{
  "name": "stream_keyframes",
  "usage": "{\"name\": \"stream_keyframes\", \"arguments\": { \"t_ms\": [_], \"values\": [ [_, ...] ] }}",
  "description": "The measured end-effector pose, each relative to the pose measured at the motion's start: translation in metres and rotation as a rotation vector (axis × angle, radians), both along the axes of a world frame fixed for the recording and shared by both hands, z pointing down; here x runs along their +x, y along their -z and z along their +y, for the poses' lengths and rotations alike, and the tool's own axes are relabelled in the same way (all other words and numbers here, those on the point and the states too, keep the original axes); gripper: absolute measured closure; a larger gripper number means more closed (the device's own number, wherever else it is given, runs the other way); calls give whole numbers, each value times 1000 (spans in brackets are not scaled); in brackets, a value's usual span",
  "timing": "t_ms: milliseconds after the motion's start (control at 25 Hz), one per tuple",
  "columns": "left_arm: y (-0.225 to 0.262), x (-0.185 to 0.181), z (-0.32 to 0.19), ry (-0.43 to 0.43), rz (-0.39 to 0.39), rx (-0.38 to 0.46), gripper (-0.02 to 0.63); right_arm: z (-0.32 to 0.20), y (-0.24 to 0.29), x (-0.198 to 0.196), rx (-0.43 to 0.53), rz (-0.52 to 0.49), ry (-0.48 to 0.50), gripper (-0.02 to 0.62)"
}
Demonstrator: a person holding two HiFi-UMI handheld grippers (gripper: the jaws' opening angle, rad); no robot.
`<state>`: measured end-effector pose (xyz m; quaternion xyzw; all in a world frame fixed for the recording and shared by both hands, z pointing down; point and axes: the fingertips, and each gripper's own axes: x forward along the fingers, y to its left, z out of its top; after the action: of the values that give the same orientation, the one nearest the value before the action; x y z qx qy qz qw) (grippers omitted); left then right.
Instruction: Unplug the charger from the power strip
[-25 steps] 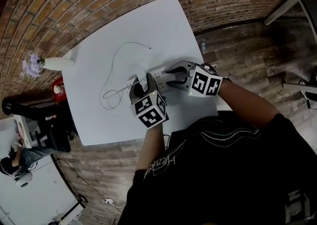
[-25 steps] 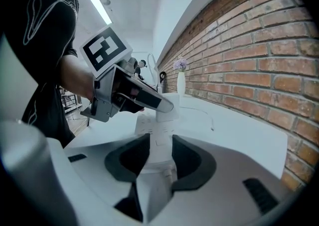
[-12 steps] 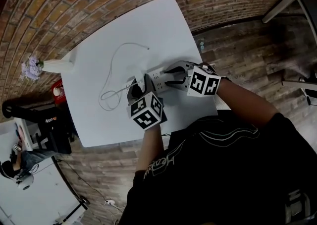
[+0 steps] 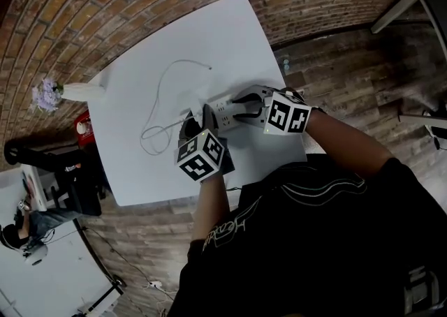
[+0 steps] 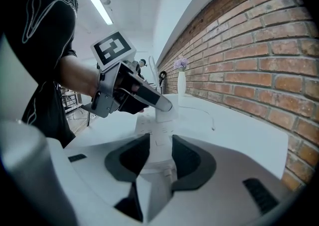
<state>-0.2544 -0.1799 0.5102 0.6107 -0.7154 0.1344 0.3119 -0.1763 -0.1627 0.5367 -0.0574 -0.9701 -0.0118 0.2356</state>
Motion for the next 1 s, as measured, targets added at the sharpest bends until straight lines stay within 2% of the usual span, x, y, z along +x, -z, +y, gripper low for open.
{"name": "stream_keyframes", "arguments": {
  "t_ms": [80,160,400,480,560,720,800,880,1000],
  "values": [
    [0,-2,0,-6,23,12,465,0,0,-1,-1,1,1,472],
    [0,-2,0,-13,15,9,463,-1,0,-1,0,3,0,472],
    [10,6,-1,-17,-195,-35,468,0,2,-1,-3,-10,-4,472],
    [14,10,-3,-27,-229,-32,468,0,2,0,-4,-16,-7,472],
    [15,10,-3,-35,-206,-27,468,0,3,1,-2,-19,-9,472],
    [8,4,-1,-29,-57,-26,466,0,2,1,8,-11,-8,472],
    [5,1,1,-22,-16,-28,466,1,1,0,13,-6,-6,472],
    [4,0,2,-15,-27,-32,466,2,1,0,15,-3,-3,472],
    [7,4,2,-13,-132,-34,468,1,0,1,13,-1,-4,474]
  ]
}}
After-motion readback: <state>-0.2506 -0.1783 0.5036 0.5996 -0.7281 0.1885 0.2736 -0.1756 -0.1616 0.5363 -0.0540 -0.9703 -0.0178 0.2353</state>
